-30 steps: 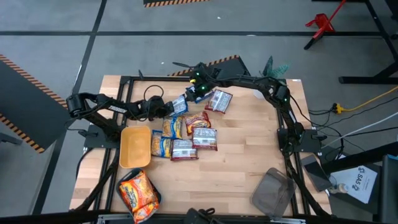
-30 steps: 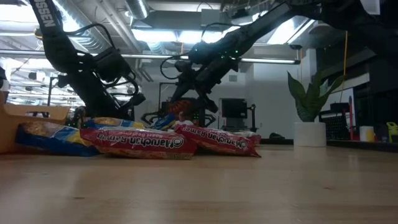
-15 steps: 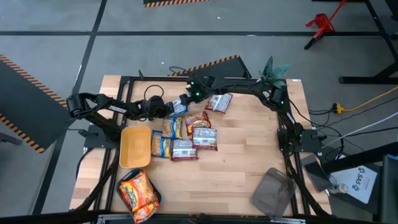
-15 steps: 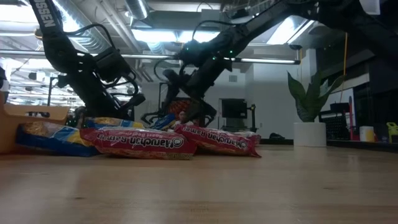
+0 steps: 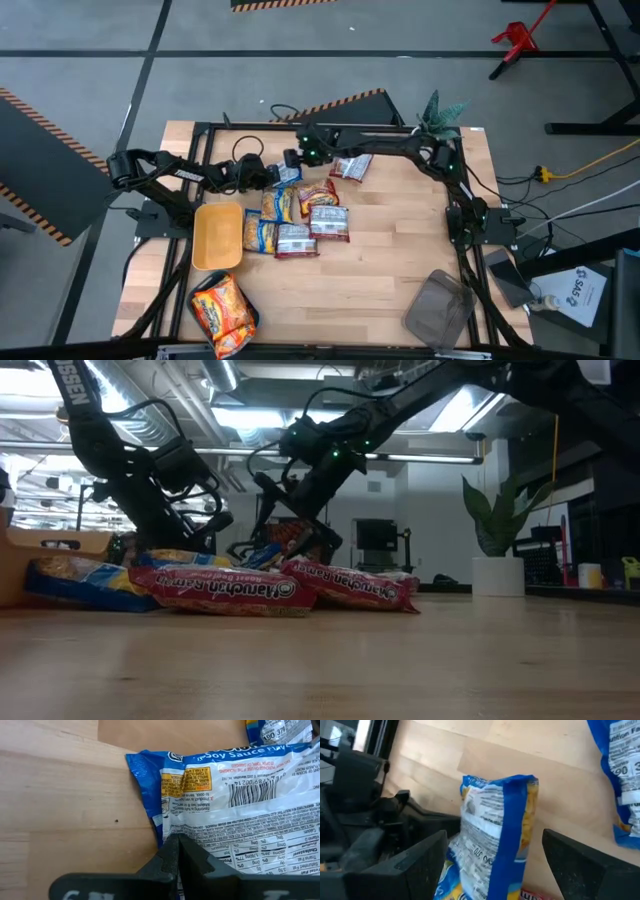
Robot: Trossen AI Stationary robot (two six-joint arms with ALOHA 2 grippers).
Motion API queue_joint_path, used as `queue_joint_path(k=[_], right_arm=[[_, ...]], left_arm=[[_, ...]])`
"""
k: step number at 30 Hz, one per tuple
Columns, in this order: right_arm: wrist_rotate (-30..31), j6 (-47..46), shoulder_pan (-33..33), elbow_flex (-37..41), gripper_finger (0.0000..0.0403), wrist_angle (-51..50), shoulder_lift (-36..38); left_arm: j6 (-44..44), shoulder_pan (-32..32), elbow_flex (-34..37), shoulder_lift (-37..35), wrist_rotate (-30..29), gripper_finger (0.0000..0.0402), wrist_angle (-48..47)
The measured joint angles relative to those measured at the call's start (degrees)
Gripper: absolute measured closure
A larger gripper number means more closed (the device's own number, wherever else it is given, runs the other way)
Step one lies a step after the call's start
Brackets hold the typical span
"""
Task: Sort Maruchan noodles
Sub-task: Put the blue noodle pack into the yellow bin
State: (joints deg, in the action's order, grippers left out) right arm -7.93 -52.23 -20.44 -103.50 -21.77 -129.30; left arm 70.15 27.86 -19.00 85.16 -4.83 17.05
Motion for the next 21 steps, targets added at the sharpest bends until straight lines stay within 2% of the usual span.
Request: queue_joint_path(k=[3, 12, 21], right_arm=[[2.3, 0.1, 0.7, 0.0, 0.0091, 0.1, -0.3], [2.2, -1.7, 2.3, 0.0, 0.0091, 2.2, -1.0], [-8.1, -10.7, 3.2, 0.1, 0.0094, 4.9, -5.9]], left_arm=[[-0.4, 0.0, 0.0, 0.0, 0.3, 0.0401, 0.0], [-2.9, 0.0, 0.0, 0.0, 1.1, 0.0401, 0.4], [-6.0, 0.0, 0.0, 0.0, 3.3, 0.0401, 0.6]])
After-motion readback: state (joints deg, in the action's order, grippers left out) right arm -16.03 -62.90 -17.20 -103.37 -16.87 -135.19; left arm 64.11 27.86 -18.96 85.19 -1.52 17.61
